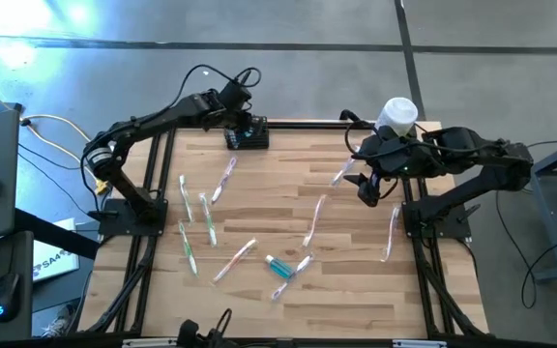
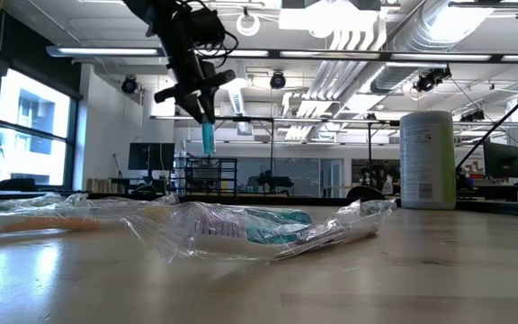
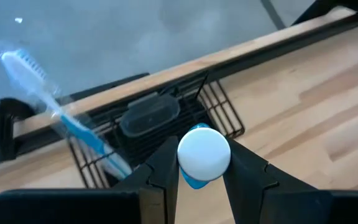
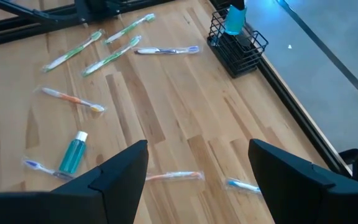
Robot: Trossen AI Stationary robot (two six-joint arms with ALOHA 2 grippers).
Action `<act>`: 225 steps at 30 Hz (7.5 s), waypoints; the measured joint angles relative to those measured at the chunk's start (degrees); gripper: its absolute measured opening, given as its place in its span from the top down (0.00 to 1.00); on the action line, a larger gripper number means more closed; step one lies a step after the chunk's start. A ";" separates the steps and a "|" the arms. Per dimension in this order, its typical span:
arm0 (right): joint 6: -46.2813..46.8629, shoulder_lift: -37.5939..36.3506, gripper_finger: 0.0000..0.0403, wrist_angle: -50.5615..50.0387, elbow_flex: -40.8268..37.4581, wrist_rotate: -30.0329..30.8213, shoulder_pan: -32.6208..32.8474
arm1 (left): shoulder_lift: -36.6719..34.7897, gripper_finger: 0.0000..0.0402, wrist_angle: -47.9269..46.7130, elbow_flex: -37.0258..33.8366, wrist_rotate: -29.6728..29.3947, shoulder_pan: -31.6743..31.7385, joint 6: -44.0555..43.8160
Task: Pick & Place toothbrushing station
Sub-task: Put the top blue mouthwash into the black wire organizer
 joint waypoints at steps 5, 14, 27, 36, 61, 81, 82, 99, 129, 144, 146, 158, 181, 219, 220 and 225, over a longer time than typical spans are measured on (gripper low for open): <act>-0.01 0.00 0.33 0.24 0.00 0.01 -0.02 | 0.00 0.77 -0.08 0.00 -0.02 0.02 0.79; -0.09 0.02 0.33 0.92 0.00 -0.03 -0.02 | 0.00 0.77 -0.18 0.00 -2.40 0.90 1.05; -1.10 0.02 0.33 2.27 -0.32 -0.27 -0.02 | 3.03 0.77 -0.40 0.09 -2.33 0.98 -2.05; -1.10 0.04 0.33 2.27 -0.74 -0.29 -0.02 | 3.93 0.77 -2.21 0.07 -2.71 0.36 -2.95; -1.54 0.04 0.33 2.84 -0.74 -0.27 -0.04 | 3.96 0.77 -0.34 0.00 -6.24 -1.19 2.38; -3.57 0.04 0.33 2.79 -0.74 -1.78 -3.89 | 3.96 0.77 -0.12 0.00 3.98 2.59 20.70; -3.70 0.04 0.33 2.82 -0.74 -2.11 -4.21 | 3.94 0.77 0.16 0.00 5.10 3.32 21.52; -5.58 0.04 0.33 2.85 -0.74 -4.68 -9.94 | 3.67 0.77 3.27 0.02 22.13 8.76 43.25; -8.72 0.04 0.33 4.98 -0.74 -9.60 -17.31 | 3.67 0.77 0.30 0.09 38.15 15.78 57.80; -10.52 0.04 0.33 5.87 -0.72 -12.53 -20.82 | 3.67 0.77 0.26 0.09 38.42 15.80 62.51; -10.54 0.04 0.33 5.87 -0.72 -12.94 -21.32 | 3.67 0.77 0.28 0.09 38.47 15.80 62.60; -11.86 0.04 0.33 6.78 -0.72 -13.89 -22.53 | 5.35 0.77 0.71 0.07 37.52 15.78 61.57; -12.58 0.04 0.33 8.49 -0.72 -13.83 -22.56 | 5.44 0.77 1.43 0.07 35.89 15.66 62.60; -15.02 0.04 0.33 10.00 -0.72 -15.64 -25.50 | 11.08 0.77 8.89 -6.25 31.93 12.70 60.94; -15.05 0.04 0.33 10.16 -0.72 -15.65 -25.74 | 11.08 0.77 9.25 -6.32 31.93 12.68 60.74; -15.05 0.04 0.33 10.60 -0.72 -17.42 -27.33 | 11.08 0.77 11.28 -6.32 31.87 12.70 60.45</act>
